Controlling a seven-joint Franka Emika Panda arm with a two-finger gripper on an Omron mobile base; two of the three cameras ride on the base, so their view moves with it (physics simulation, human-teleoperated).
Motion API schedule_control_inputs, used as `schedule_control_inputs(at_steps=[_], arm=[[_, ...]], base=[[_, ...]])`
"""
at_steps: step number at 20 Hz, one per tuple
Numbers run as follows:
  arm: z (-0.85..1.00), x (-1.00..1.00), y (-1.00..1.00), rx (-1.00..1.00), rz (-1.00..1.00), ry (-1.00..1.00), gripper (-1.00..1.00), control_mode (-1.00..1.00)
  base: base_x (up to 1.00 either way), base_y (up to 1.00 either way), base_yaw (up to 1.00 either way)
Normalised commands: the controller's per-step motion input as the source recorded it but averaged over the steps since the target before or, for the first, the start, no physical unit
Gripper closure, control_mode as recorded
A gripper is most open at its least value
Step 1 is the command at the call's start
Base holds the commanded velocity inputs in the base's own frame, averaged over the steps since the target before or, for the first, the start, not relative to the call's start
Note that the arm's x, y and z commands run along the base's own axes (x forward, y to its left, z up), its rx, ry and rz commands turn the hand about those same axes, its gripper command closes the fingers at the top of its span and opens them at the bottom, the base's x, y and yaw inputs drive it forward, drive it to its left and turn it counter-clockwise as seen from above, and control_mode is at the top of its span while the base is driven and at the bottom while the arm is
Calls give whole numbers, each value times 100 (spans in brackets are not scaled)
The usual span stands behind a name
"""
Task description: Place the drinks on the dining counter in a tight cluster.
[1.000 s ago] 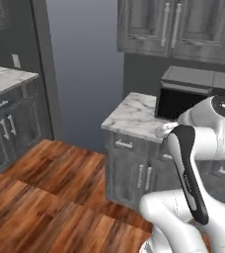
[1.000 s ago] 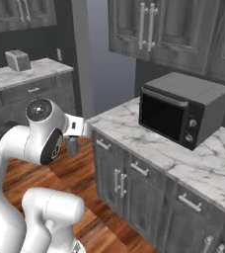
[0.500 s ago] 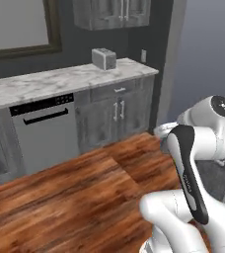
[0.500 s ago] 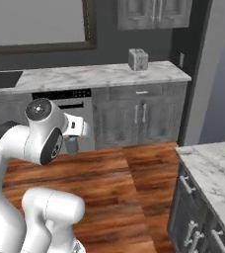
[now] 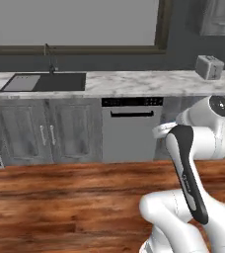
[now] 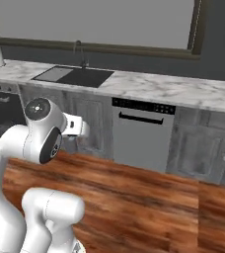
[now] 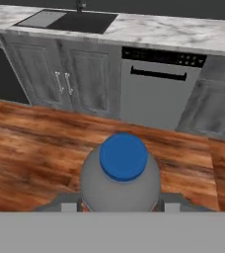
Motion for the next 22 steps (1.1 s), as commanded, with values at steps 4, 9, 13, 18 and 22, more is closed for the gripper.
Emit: schedule_control_inputs(at_steps=[4,9,13,18,22], arm=[[0,0,0,0,0,0,100,100],[0,0,0,0,0,0,100,100],[0,0,0,0,0,0,100,100],[0,0,0,0,0,0,100,100],[0,0,0,0,0,0,100,100]], base=[[65,0,72],[53,0,66],[49,0,58],[86,0,44],[100,-20,39]])
